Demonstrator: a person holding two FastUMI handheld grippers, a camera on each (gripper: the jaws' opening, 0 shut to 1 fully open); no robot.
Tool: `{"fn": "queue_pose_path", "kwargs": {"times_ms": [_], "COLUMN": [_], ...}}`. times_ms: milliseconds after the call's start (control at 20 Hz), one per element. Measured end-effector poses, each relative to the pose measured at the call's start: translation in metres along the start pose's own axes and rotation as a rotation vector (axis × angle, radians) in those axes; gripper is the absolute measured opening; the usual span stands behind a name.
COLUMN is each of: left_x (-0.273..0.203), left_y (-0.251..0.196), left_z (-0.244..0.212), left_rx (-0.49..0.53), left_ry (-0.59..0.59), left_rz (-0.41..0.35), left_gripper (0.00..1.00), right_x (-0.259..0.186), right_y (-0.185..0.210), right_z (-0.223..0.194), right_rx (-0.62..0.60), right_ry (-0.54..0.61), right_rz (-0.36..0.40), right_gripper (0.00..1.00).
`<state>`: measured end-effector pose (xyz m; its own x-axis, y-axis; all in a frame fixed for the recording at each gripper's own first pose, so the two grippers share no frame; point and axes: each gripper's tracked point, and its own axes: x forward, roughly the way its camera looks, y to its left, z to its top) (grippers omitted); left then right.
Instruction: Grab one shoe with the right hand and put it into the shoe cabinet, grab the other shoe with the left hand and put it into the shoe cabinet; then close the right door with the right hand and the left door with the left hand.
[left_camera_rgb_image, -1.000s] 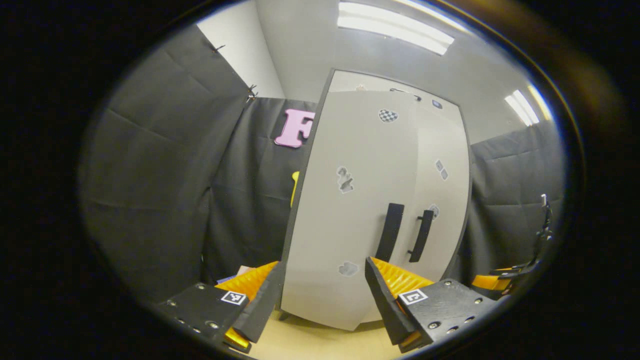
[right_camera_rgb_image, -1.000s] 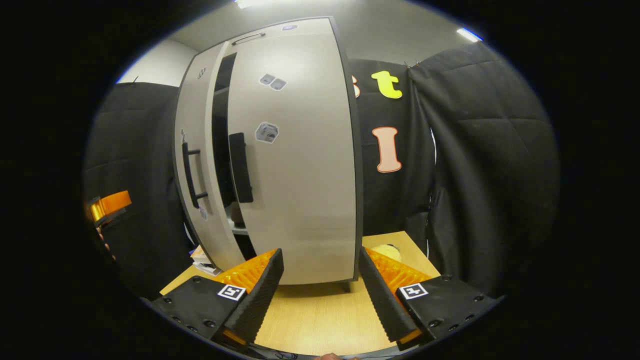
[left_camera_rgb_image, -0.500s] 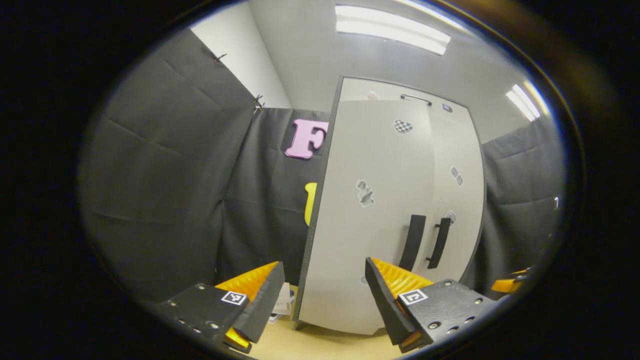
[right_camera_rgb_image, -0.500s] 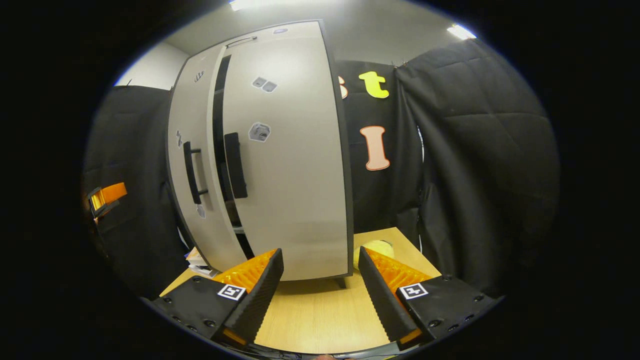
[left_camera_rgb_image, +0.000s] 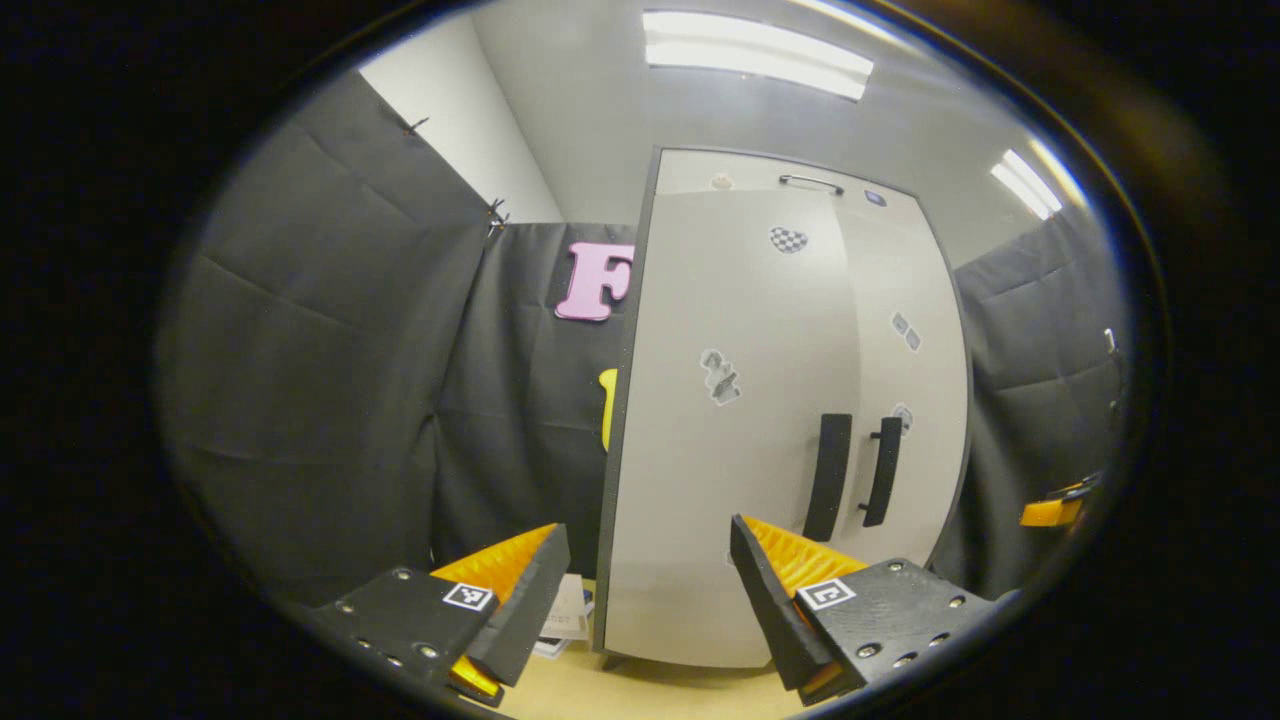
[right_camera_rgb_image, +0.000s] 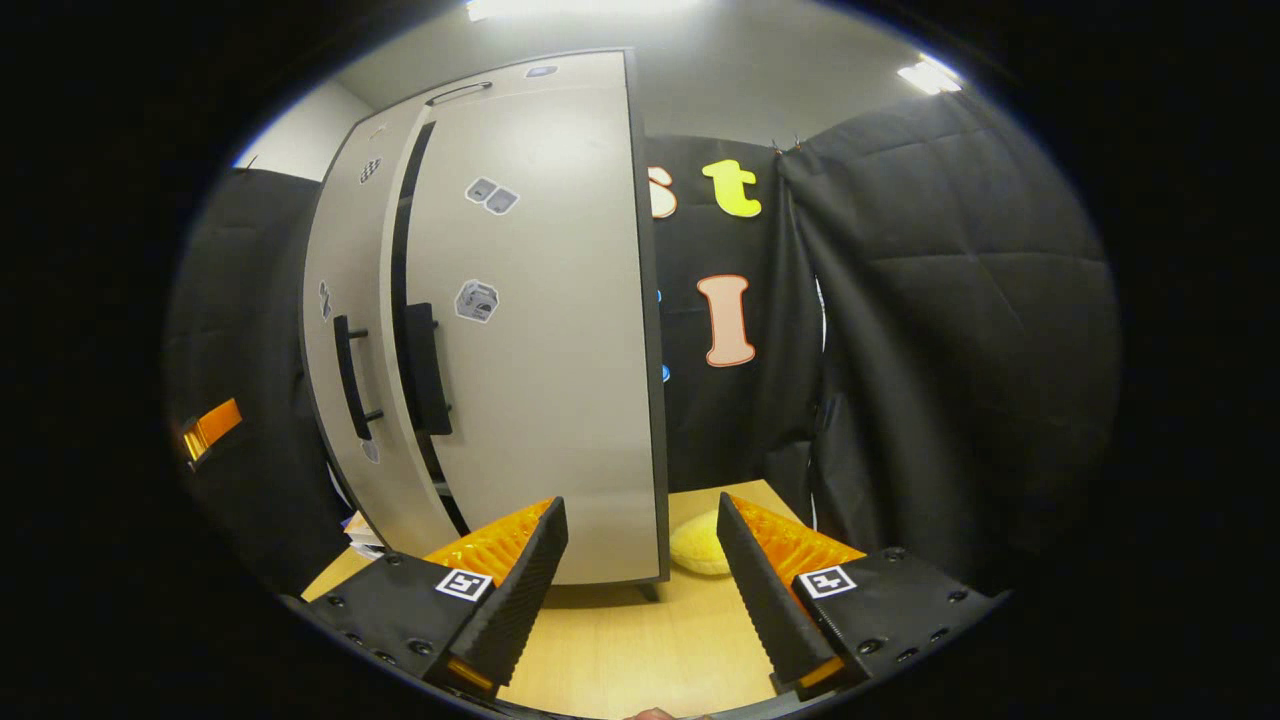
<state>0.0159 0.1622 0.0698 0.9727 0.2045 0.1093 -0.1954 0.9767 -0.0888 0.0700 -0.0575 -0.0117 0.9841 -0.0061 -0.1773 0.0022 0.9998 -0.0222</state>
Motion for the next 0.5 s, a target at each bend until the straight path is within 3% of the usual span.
{"fn": "queue_pose_path", "kwargs": {"times_ms": [100,200,250,300,450,500], "left_x": [0.005,0.009,0.010,0.009,0.004,0.004], "left_y": [-0.004,-0.014,-0.018,-0.018,-0.013,-0.023], "left_z": [-0.008,-0.015,-0.011,-0.007,0.006,0.005], "left_rx": [-0.037,-0.069,-0.060,-0.031,0.051,0.056], "left_ry": [0.021,0.069,0.077,0.078,0.055,0.046], "left_rz": [-0.005,-0.033,-0.041,-0.035,0.028,0.003], "left_gripper": [0.94,0.94,0.94,0.93,0.97,0.98], "right_x": [0.005,0.016,0.022,0.028,0.043,0.047], "right_y": [0.008,0.011,0.012,0.011,0.012,0.012], "right_z": [0.003,0.004,0.004,0.004,0.016,0.021], "right_rx": [0.007,0.016,0.008,-0.004,-0.023,-0.034], "right_ry": [0.007,0.014,0.021,0.023,-0.024,-0.041], "right_rz": [0.022,0.040,0.049,0.057,0.111,0.132], "right_gripper": [0.92,0.95,0.92,0.95,0.92,0.95]}}
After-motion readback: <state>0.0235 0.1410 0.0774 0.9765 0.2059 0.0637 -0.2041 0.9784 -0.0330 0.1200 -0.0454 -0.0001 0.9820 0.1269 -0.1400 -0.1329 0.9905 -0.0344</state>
